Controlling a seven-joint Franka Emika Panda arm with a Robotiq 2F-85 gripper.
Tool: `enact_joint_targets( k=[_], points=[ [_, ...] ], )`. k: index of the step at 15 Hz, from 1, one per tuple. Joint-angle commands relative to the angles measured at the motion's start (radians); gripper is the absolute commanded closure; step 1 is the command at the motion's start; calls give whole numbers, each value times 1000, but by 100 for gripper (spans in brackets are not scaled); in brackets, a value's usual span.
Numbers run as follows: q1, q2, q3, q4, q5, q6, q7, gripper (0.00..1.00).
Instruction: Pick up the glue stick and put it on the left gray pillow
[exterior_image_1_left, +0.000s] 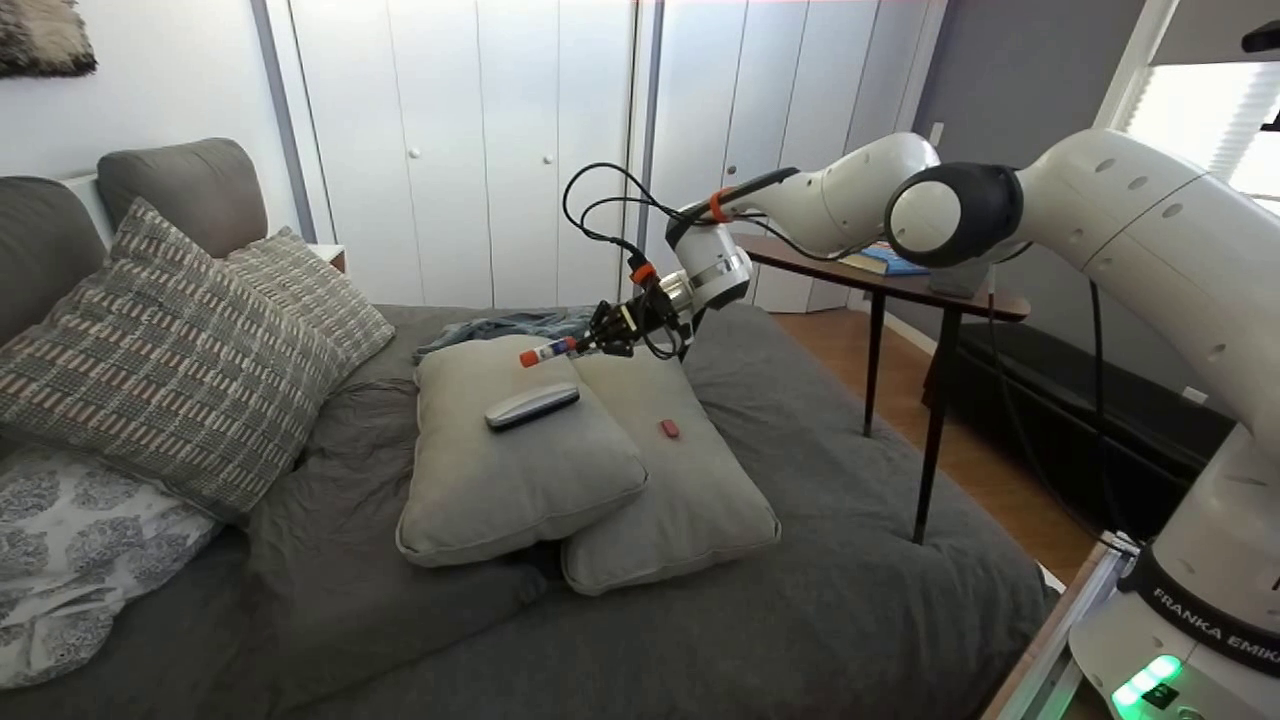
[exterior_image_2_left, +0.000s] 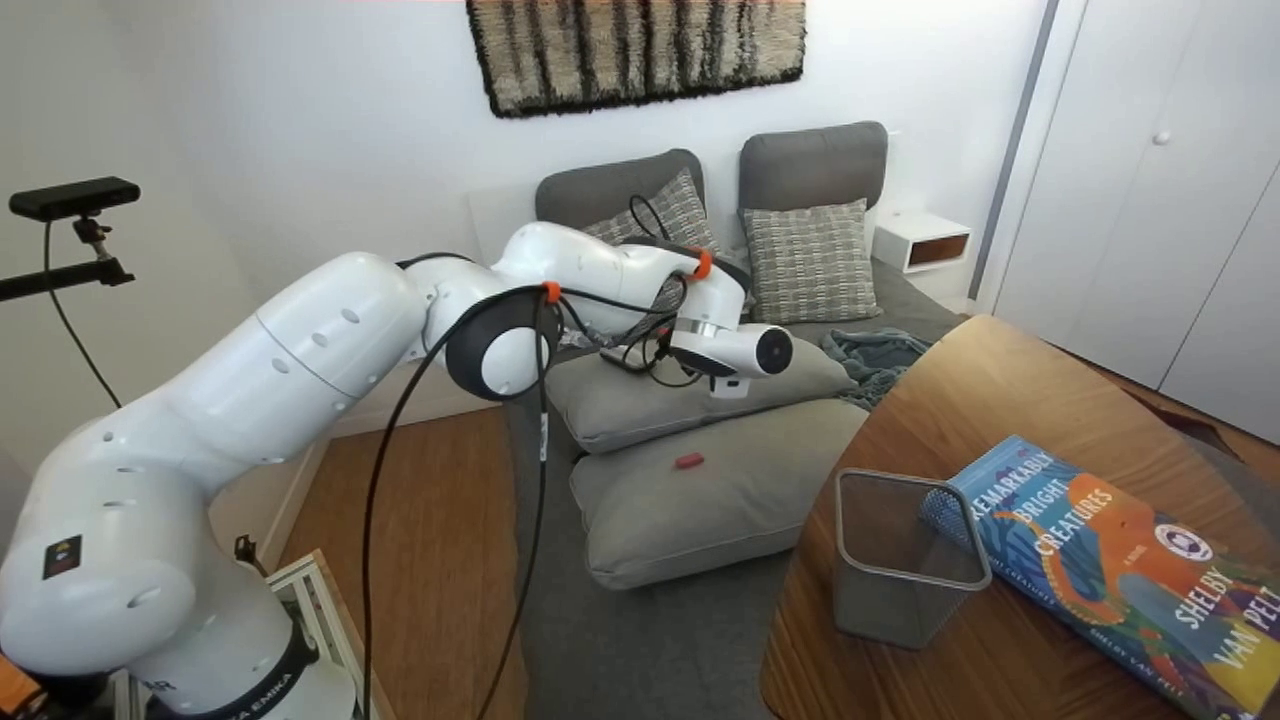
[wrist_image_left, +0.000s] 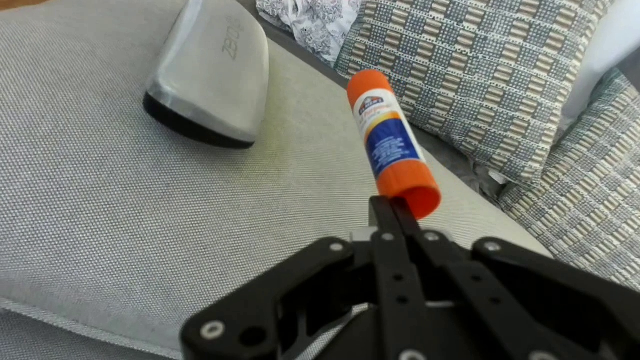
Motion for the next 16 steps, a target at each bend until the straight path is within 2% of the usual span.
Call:
enact_joint_targets(
  k=[1, 5, 8, 13, 16],
  points=[
    [8, 139, 13, 194, -30, -74, 64, 99],
    [44, 223, 31, 314, -29, -62, 119, 99],
    [95, 267, 13, 378, -22, -56, 217, 99],
    [203, 273, -73, 398, -86, 34, 455, 99],
    [244, 266, -125, 399, -130, 82, 573, 99]
  ],
)
